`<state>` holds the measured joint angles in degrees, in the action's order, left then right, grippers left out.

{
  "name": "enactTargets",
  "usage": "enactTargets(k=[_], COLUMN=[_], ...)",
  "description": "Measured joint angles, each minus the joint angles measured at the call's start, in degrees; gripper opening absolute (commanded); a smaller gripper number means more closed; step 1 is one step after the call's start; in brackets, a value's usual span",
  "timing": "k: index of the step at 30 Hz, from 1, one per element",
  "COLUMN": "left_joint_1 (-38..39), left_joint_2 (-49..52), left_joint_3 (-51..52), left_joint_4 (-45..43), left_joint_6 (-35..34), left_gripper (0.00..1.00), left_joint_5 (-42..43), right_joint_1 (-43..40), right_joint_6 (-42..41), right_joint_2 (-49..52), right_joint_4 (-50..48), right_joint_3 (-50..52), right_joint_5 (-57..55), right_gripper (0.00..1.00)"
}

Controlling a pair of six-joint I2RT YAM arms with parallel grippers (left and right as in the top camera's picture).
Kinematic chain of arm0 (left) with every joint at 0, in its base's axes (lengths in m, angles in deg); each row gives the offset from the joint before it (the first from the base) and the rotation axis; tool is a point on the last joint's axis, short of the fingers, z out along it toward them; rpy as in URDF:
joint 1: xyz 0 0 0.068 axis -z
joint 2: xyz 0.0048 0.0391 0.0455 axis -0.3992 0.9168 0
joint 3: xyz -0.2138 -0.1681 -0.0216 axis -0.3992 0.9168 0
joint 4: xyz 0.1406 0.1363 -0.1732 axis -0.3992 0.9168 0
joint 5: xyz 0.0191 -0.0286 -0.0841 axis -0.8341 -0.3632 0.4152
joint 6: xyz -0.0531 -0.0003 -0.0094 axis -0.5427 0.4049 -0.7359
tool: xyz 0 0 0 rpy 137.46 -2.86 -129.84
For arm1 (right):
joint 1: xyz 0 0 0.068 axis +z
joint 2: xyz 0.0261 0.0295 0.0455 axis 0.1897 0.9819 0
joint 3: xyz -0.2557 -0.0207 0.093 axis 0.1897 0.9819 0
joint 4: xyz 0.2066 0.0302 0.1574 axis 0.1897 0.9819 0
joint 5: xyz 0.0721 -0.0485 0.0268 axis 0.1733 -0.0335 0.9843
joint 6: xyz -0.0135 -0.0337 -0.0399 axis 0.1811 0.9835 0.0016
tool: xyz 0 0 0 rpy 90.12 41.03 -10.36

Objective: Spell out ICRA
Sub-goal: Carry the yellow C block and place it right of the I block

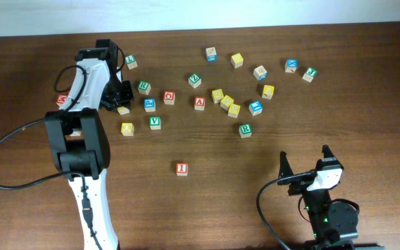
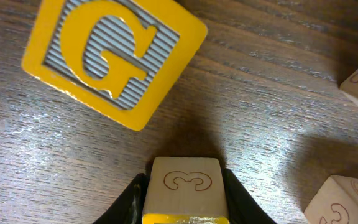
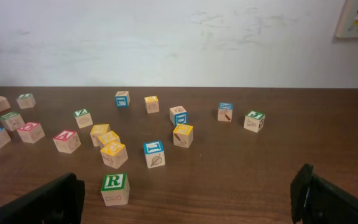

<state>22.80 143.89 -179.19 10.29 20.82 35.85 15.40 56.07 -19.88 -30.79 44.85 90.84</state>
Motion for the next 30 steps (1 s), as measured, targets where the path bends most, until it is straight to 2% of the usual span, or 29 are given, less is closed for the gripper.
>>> enactTargets(k=[12,17,21,27,30], left_joint_1=[0.0,0.0,0.92,10.84,17.4], left_joint_2=[-3.06,-16.96,-26.38,-27.06,-27.06], left_joint_3=[-2.16,-2.4,-3.69,-2.47,0.09], left_joint_4=[3.58,6.86,13.73,24.13,25.7], left_joint_6=[0.02,-0.02,-0.02,-0.02,-0.02], left_gripper=[0.21,0.21,0.2,0.2,0.19], left_joint_5=[1.57,9.92,18.91,20.92,19.47], right_joint_1=[0.0,0.0,0.0,0.0,0.0], right_joint_6=[0.02,0.0,0.0,0.0,0.02], right_joint_2=[0.0,0.0,0.0,0.0,0.0], right_joint_4=[0.0,0.02,0.0,0.0,0.0], right_joint_3=[0.0,0.0,0.0,0.0,0.0], right_joint_5=[0.0,0.0,0.0,0.0,-0.02], right_gripper=[0.98,0.98,0.98,0.98,0.98])
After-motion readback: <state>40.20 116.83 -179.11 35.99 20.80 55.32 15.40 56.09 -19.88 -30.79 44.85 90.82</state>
